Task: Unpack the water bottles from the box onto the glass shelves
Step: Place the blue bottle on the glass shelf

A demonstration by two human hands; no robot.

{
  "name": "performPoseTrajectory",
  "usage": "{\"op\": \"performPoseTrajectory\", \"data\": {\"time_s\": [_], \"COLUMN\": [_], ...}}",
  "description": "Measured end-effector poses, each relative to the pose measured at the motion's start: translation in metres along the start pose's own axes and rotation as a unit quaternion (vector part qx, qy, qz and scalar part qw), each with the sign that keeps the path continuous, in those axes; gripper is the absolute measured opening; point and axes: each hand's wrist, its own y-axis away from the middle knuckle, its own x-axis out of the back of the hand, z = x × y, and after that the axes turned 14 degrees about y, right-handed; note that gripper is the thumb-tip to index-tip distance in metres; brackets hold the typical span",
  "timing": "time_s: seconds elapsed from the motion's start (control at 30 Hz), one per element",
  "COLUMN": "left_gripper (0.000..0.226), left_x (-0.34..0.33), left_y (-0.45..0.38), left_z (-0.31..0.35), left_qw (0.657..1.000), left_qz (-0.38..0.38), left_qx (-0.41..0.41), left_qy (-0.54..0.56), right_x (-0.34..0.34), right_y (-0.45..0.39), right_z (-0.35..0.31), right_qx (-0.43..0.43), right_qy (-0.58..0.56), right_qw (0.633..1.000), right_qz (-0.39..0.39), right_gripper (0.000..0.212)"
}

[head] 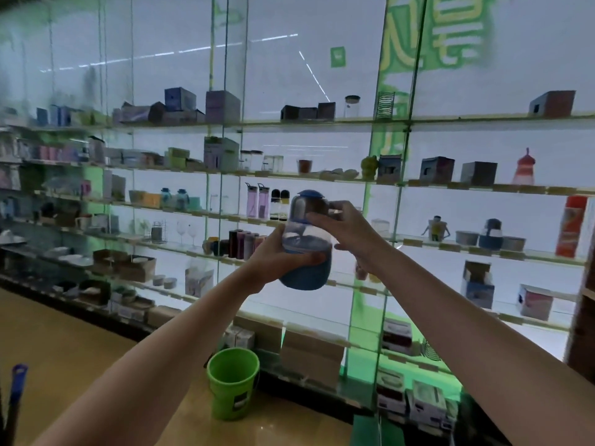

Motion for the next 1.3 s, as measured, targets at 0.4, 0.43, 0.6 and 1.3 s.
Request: {"op": "performPoseTrajectory", "data": {"time_s": [0.4, 0.43, 0.6, 1.3], "left_gripper": [0.071, 0.07, 0.067, 0.086], "left_x": [0.086, 0.092, 0.131, 0.131], "left_y": [-0.104, -0.115, -0.192, -0.462], "left_z": [-0.123, -0.134, -0.172, -0.335], "left_qw": [0.998, 0.998, 0.999, 0.995], "left_qz": [0.055, 0.047, 0.016, -0.077], "left_qx": [0.02, 0.02, 0.017, 0.03], "left_qy": [0.023, 0.028, 0.037, 0.062], "right_x": [-0.049, -0.055, -0.075, -0.075], "right_y": [-0.128, -0.14, -0.214, -0.43], "right_z": [0.125, 0.132, 0.153, 0.3], "right_qx": [-0.085, -0.09, -0.1, -0.165], "right_qy": [-0.011, -0.009, 0.009, 0.064], "right_qw": [0.996, 0.996, 0.994, 0.974], "right_qz": [-0.011, -0.004, 0.044, 0.139], "right_gripper": [0.047, 0.047, 0.043, 0.034]}}
